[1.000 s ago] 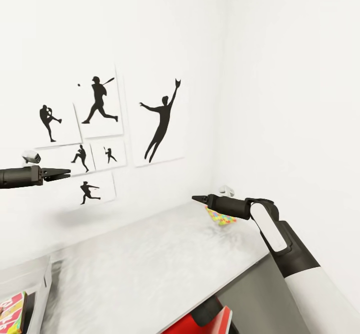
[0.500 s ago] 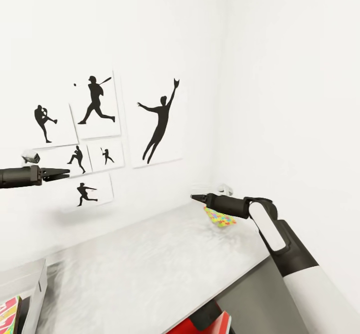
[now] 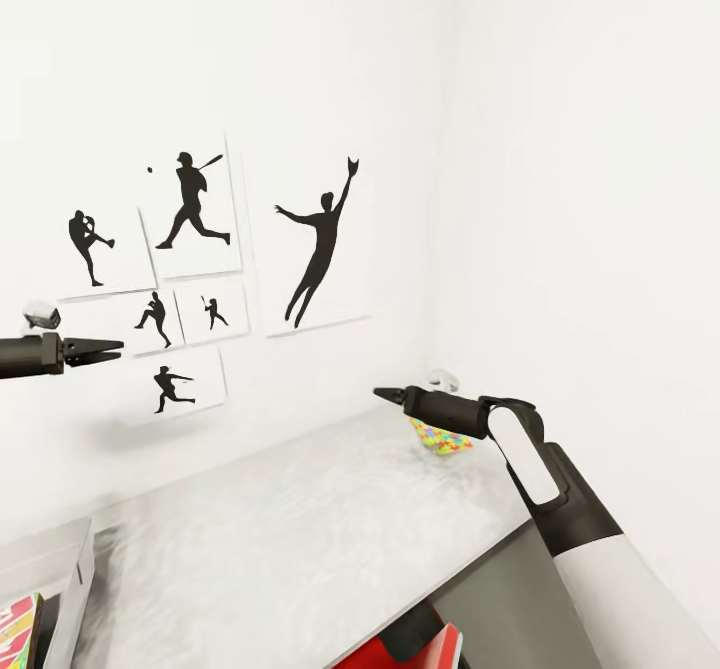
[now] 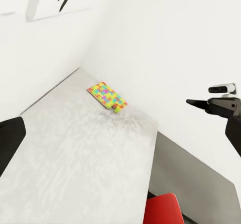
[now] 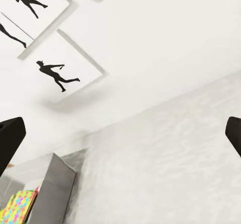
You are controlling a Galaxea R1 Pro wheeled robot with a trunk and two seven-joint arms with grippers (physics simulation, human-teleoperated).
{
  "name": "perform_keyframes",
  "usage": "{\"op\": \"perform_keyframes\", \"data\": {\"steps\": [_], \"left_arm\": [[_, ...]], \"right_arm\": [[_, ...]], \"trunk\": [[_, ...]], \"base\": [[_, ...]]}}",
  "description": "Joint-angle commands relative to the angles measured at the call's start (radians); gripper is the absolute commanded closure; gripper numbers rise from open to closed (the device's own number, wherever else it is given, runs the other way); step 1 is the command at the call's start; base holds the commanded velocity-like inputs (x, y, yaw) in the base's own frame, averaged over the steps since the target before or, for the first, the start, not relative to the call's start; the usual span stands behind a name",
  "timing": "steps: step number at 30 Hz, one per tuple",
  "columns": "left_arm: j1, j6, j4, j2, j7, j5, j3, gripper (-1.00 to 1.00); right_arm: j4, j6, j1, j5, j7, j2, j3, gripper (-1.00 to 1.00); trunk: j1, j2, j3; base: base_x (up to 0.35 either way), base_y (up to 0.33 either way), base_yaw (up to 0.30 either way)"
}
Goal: Put all the toys in the child's room - the three board games (two on the bed and one on the table), the two jigsaw puzzles on the table, and the tennis ball on the table - inside the toy box on the table in the child's room.
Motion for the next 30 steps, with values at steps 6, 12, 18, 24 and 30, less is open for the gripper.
{"op": "perform_keyframes", "data": {"steps": [6, 12, 18, 24, 30], "left_arm": [[0.001, 0.011, 0.000, 0.001, -0.004, 0.000, -0.002, -1.00], [0.001, 0.012, 0.000, 0.001, -0.004, 0.000, -0.003, -1.00], [0.001, 0.012, 0.000, 0.001, -0.004, 0.000, -0.003, -1.00], [0.001, 0.011, 0.000, 0.001, -0.004, 0.000, -0.003, -1.00], [0.001, 0.011, 0.000, 0.002, -0.004, 0.000, -0.002, -1.00]], "right_arm": [[0.002, 0.000, 0.000, 0.003, 0.028, 0.002, -0.001, -1.00], [0.001, 0.000, 0.000, 0.002, 0.029, 0.001, -0.002, -1.00], [0.001, 0.003, 0.000, 0.002, 0.029, 0.002, -0.002, -1.00], [0.001, 0.007, 0.000, 0.001, 0.028, 0.003, -0.005, -1.00], [0.012, 0.013, 0.000, 0.001, 0.027, 0.003, -0.006, -1.00]], "trunk": [[0.000, -0.001, 0.000], [0.000, -0.001, 0.000], [0.000, -0.001, 0.000], [0.000, -0.001, 0.000], [0.000, -0.001, -0.003]], "base": [[0.000, 0.000, 0.000], [0.000, 0.000, 0.000], [0.000, 0.000, 0.000], [0.000, 0.000, 0.000], [0.000, 0.000, 0.000]]}}
